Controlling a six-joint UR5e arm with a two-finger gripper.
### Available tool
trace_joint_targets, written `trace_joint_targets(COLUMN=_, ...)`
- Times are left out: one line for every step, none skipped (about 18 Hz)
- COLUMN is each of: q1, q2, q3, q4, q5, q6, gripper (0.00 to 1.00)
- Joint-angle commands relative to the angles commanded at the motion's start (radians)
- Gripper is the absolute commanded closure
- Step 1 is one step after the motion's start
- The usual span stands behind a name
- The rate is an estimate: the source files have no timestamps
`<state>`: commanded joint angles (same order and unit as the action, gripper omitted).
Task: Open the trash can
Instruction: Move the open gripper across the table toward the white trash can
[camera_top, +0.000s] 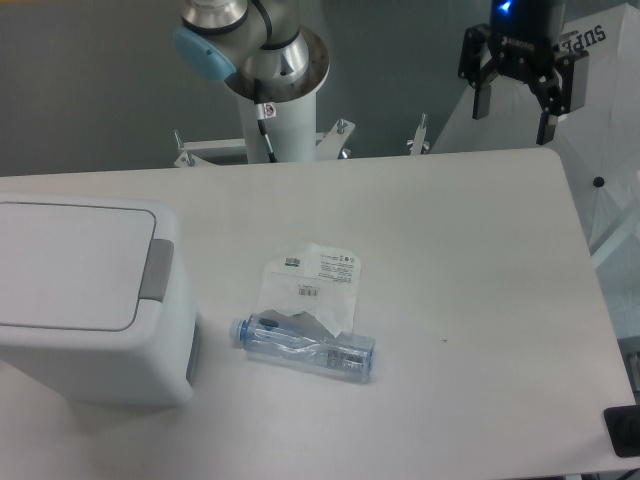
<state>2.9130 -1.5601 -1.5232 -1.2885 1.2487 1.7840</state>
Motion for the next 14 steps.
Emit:
trace_joint_targets(q1=0.000, q2=0.000, q3=0.000, q4=0.000, q5=0.003, q6=0.000, gripper=0.00)
trace_joint_targets(q1=0.000, q2=0.000, q3=0.002, q4=0.000, q5=0.002, q6=-0.002, gripper=0.00)
trace_joint_targets(q1=-0.002, q2=0.000, q3=0.003, q4=0.000, q5=-0.002, q6=-0.011, gripper=0.00)
trace_joint_targets(q1=-0.003, q2=0.000, q3=0.002, q4=0.000, q5=0.000, q6=-0.030, gripper=0.00)
trace_joint_targets(q1=-0.009, q2=-0.002, q3=0.003, q4=0.002, q5=-0.002, q6=-0.055, gripper=0.00)
trace_joint_targets(q1=-0.021, q2=-0.003, q3=0.005, q4=0.002, q5=0.000, q6=-0.087, gripper=0.00)
trace_joint_targets(q1=-0.040, q2=-0.006, q3=0.006, q4=0.008, q5=0.000, q6=-0.131, gripper=0.00)
trace_joint_targets(q1=-0.063, q2=-0.012, q3=0.006, q4=0.029, q5=-0.002, q6=-0.197, gripper=0.00)
trace_joint_targets(q1=-0.092, q2=-0.015, q3=0.006, q4=0.058, q5=-0.002, q6=-0.291, gripper=0.00)
trace_joint_targets(q1=-0.121, q2=-0.024, q3=0.006, q4=0.098, q5=0.000, q6=-0.407, gripper=0.00)
trace_joint_targets(q1=-0.150, q2=-0.037, q3=0.006, q4=0.139, q5=0.002, q6=-0.508, gripper=0.00)
trace_joint_targets(q1=-0.175, q2=-0.043, q3=0.005, q4=0.178, q5=0.002, q6=-0.596, gripper=0.00)
trace_joint_targets(q1=-0.195, q2=-0.049, q3=0.003, q4=0.207, q5=0.002, q6=-0.668, gripper=0.00)
trace_joint_targets(q1=-0.215, q2=-0.058, q3=0.003, q4=0.224, q5=0.000, q6=-0.728, gripper=0.00)
